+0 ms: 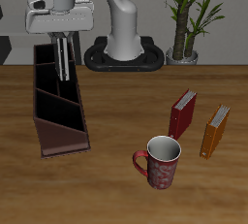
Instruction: Place the striped book into the right desk caddy's front compartment and place the red mug into the right desk caddy's right compartment
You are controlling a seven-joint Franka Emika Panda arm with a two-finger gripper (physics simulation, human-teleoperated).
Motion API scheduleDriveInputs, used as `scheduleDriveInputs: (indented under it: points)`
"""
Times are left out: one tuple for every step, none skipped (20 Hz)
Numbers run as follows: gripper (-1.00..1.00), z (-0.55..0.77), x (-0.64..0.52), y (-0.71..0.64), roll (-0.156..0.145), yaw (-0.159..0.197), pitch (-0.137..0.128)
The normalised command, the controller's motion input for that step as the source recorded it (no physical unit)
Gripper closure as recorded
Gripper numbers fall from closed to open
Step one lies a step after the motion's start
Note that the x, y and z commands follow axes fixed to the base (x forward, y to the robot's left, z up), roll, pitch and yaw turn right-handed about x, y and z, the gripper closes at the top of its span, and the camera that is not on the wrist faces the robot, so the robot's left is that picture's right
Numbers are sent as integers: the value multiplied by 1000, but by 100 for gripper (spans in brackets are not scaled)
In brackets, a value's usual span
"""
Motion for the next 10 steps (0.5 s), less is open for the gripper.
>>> scheduleDriveInputs:
  points:
    - [100,-96,-35,-12,-14,12,6]
    - [100,-73,-42,-12,-6,-10,10]
    - [100,-193,6,27,18,-8,34]
    - [100,18,-29,-27,0,0,0]
    - [100,-173,-68,-42,-21,-2,7]
    - [100,0,0,0,0,0,0]
    - [100,-86,-99,-30,9,-7,16]
    - [100,-61,-78,-35,-10,-4,-3]
    - [100,-86,-73,-53,-1,-9,20]
    - [100,-68,-59,-69,-21,17,-2]
